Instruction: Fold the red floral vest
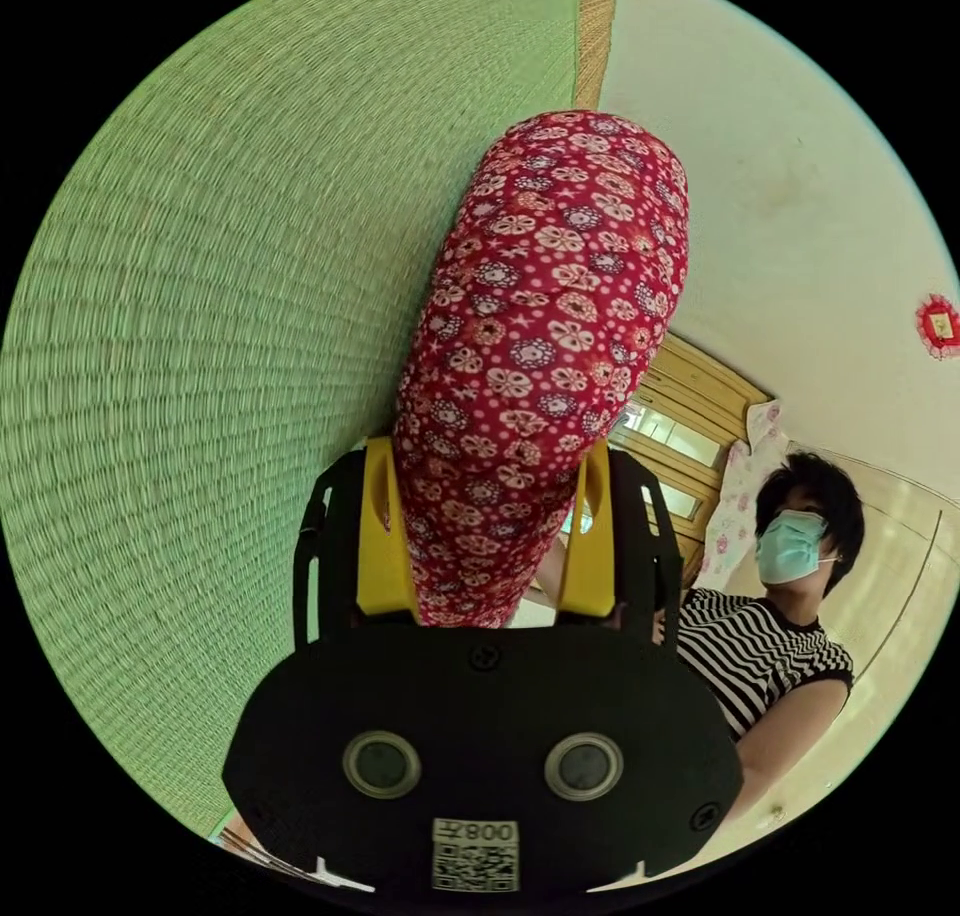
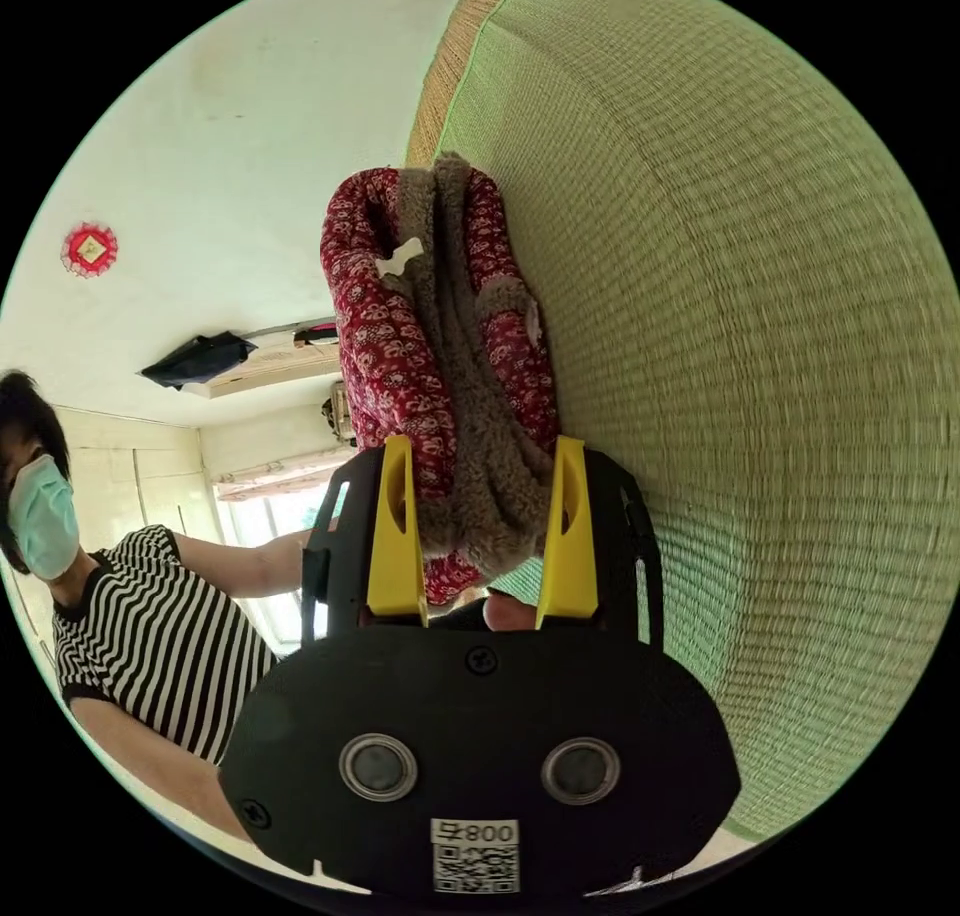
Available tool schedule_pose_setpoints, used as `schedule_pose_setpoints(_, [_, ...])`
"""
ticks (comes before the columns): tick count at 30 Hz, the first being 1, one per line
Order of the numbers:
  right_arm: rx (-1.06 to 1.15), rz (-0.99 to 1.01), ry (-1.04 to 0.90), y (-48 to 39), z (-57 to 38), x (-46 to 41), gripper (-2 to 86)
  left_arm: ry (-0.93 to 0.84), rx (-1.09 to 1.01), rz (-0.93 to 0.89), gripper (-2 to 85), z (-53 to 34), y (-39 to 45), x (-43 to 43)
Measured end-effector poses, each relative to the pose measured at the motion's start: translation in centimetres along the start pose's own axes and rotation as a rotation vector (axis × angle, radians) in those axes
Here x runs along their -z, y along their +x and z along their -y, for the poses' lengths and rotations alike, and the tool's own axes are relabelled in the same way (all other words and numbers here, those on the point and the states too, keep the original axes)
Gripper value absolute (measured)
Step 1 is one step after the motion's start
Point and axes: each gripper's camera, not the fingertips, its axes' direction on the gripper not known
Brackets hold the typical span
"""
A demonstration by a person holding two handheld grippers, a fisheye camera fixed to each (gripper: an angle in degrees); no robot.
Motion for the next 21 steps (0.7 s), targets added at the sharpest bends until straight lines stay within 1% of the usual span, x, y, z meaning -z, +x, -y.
schedule_pose_setpoints(2, [-0.021, 0.042, 0.003, -0.3, -0.2, 1.6, 17.3, -0.004, -0.009, -0.011, 21.9, -0.2, 0.0, -0.1])
schedule_pose_setpoints(9, [-0.03, 0.008, -0.009, -5.0, -1.7, 6.1, 14.2, -0.022, -0.02, -0.013, 19.1, -2.1, 1.8, -1.4])
schedule_pose_setpoints(15, [-0.029, 0.039, 0.009, -11.4, -7.2, 10.9, 13.4, -0.097, -0.029, -0.026, 18.5, -5.9, 5.1, -3.5])
schedule_pose_setpoints(21, [-0.028, 0.042, 0.061, -20.0, -14.1, 16.6, 13.3, -0.174, -0.042, -0.051, 18.3, -10.1, 9.8, -7.1])
